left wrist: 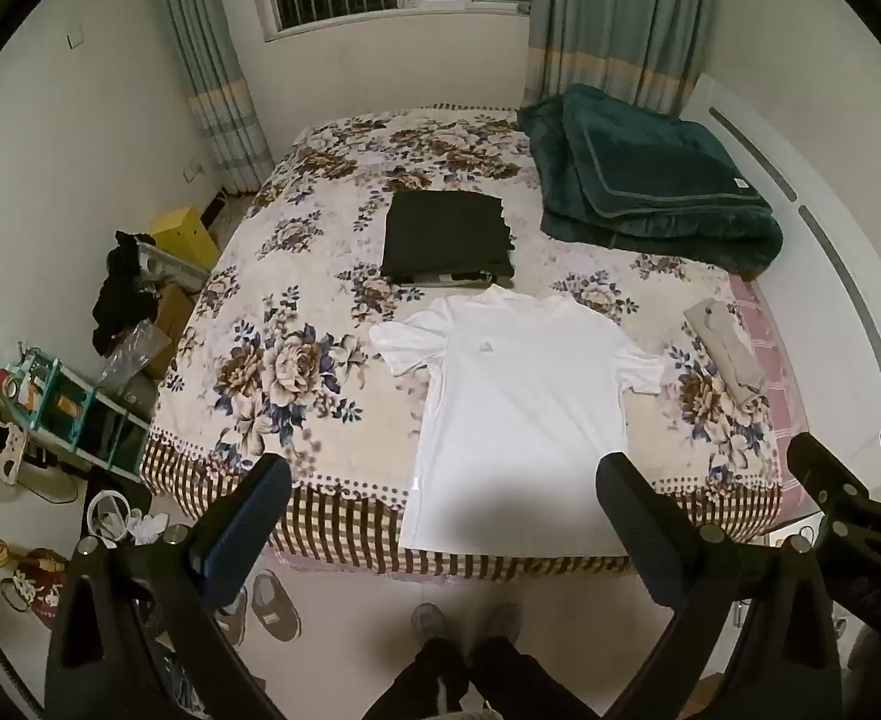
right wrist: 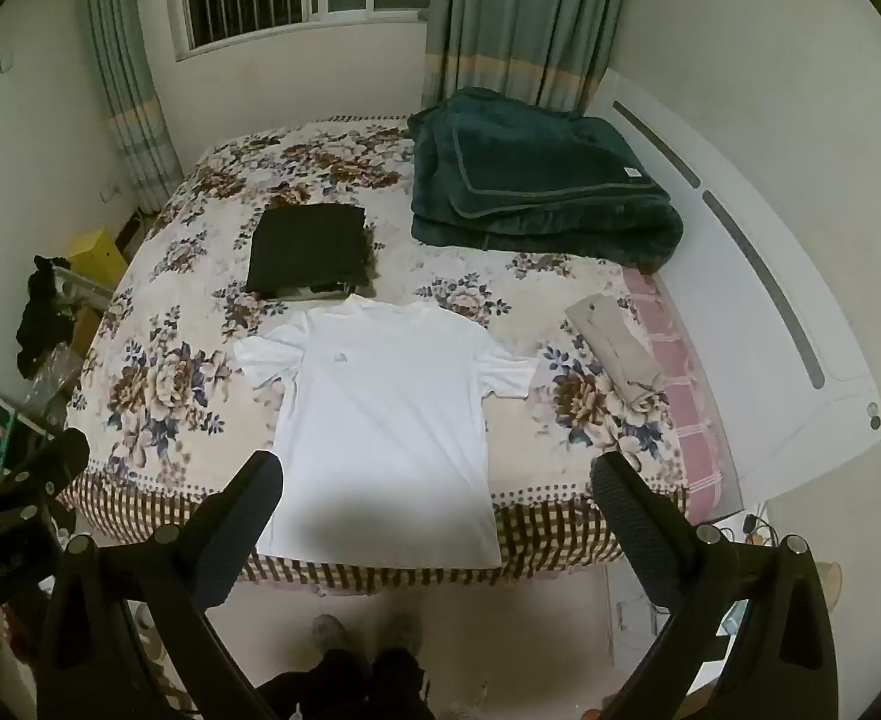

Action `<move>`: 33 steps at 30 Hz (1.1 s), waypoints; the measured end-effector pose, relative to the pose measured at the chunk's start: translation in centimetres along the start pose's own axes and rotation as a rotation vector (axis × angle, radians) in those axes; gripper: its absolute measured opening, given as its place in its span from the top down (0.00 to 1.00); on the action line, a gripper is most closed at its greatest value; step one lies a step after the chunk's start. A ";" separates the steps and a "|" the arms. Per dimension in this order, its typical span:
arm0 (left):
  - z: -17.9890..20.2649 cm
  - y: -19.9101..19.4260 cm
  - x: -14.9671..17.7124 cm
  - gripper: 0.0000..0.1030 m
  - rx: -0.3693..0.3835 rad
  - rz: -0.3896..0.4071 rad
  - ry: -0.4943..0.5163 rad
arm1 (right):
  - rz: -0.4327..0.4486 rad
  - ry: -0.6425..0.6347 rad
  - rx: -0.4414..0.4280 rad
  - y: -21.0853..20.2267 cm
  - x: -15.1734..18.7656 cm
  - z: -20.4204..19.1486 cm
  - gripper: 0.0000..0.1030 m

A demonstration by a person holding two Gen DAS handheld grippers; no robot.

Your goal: Fold small clothes

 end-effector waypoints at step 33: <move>1.2 -0.2 -1.4 0.00 0.007 0.020 -0.010 | 0.034 -0.009 0.008 -2.4 -2.3 0.9 0.00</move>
Point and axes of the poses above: each gripper's, at about its wrist camera, not at the fingertips, and y roughly the way its jaws point, z to its right, x to its underside, the point moved 8 cm from there along y, roughly the way its jaws point, and after that the axes turned 5 degrees about x, right-handed, at the moved point
